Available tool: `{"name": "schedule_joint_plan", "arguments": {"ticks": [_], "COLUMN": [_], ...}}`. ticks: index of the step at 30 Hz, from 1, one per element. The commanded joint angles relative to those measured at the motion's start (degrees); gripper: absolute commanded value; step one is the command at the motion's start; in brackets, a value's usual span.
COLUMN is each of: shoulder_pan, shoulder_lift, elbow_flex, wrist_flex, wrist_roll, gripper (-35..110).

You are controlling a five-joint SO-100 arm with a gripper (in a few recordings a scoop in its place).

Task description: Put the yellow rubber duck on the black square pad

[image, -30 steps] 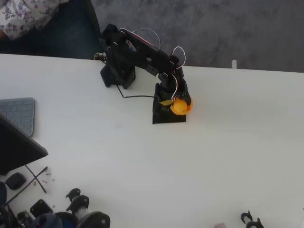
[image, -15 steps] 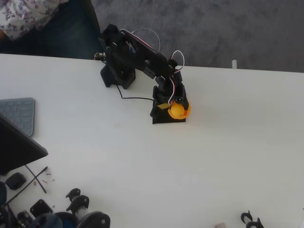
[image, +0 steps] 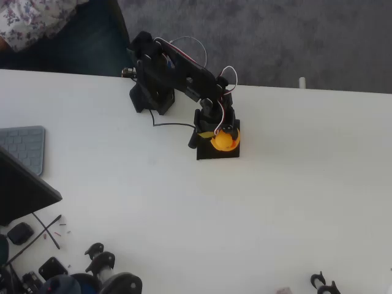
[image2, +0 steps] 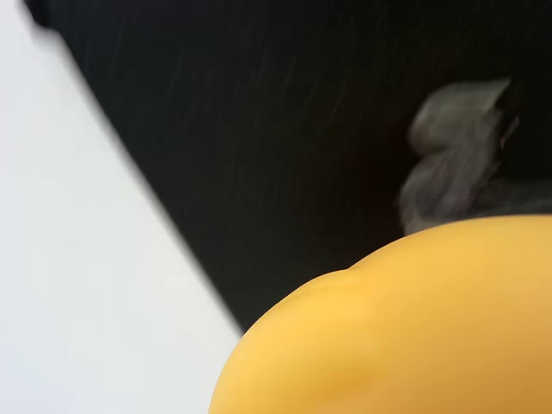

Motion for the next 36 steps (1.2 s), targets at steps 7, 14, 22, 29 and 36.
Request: {"name": "schedule_joint_plan", "arguments": {"ticks": [7, 14, 22, 29, 36], "shoulder_pan": [0.1, 0.0, -6.8, -8.1, -4.7], "shoulder_lift": [0.4, 0.3, 0.3, 0.4, 0.4], "elbow_flex": [0.4, 1.8, 2.6, 3.0, 2.9], "wrist_flex": [1.1, 1.1, 1.3, 1.8, 1.8], "wrist_roll": [-0.6, -0.6, -0.1, 0.1, 0.1], "gripper": [12, 12, 12, 12, 12]}}
